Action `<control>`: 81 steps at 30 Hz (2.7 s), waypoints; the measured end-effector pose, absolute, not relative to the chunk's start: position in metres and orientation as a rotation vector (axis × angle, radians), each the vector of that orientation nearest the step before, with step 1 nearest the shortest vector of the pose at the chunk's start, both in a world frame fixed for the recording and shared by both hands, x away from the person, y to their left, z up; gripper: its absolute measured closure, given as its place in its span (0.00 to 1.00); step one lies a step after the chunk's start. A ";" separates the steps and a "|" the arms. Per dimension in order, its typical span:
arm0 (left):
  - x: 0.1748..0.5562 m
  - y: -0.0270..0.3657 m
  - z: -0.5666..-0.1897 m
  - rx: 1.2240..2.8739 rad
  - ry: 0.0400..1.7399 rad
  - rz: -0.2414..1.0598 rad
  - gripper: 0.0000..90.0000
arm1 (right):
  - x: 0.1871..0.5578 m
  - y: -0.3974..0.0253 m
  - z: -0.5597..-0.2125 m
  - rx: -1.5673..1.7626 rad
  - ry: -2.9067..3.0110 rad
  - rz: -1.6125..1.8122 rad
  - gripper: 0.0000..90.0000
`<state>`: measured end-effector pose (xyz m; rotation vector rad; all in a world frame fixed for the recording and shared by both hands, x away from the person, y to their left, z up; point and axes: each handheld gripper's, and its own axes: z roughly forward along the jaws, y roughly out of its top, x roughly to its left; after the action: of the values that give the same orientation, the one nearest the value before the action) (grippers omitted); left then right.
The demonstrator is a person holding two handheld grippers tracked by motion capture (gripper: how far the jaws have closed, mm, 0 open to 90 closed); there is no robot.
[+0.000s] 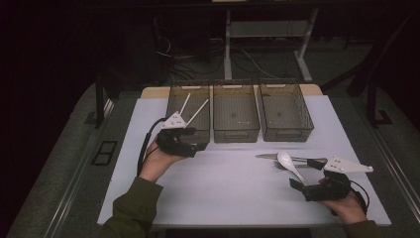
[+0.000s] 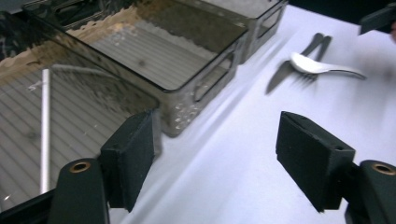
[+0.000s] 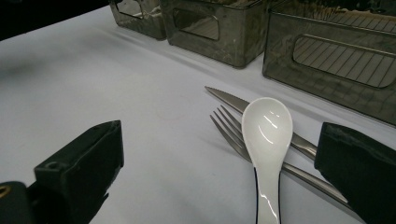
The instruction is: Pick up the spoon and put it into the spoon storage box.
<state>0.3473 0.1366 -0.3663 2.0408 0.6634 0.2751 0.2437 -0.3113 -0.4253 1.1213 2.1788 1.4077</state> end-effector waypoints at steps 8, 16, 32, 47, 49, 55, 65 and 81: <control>0.319 0.145 -0.386 2.012 0.627 0.260 0.25 | 0.243 -0.312 -0.425 1.118 2.175 1.419 0.02; 0.298 0.151 -0.404 2.028 0.613 0.248 0.19 | 0.243 -0.312 -0.425 1.118 2.178 1.416 0.02; 0.280 0.152 -0.420 2.038 0.677 0.248 0.00 | 0.243 -0.316 -0.419 1.156 2.219 1.375 0.23; 0.281 0.150 -0.422 2.052 0.657 0.241 0.00 | 0.254 -0.317 -0.427 1.217 2.371 1.199 0.85; 0.281 0.150 -0.422 2.052 0.657 0.240 0.00 | 0.255 -0.315 -0.430 1.224 2.398 1.169 0.92; 0.281 0.150 -0.423 2.062 0.658 0.238 0.00 | 0.259 -0.314 -0.438 1.246 2.450 1.109 0.99; 0.281 0.150 -0.424 2.066 0.657 0.234 0.00 | 0.259 -0.315 -0.442 1.285 2.481 1.036 1.00; 0.281 0.149 -0.424 2.066 0.652 0.229 0.00 | 0.264 -0.336 -0.442 1.345 2.416 0.978 1.00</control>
<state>0.2814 0.1493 -0.4238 2.0655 0.6518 0.2290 0.2640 -0.3357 -0.4419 1.3450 2.4162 0.9776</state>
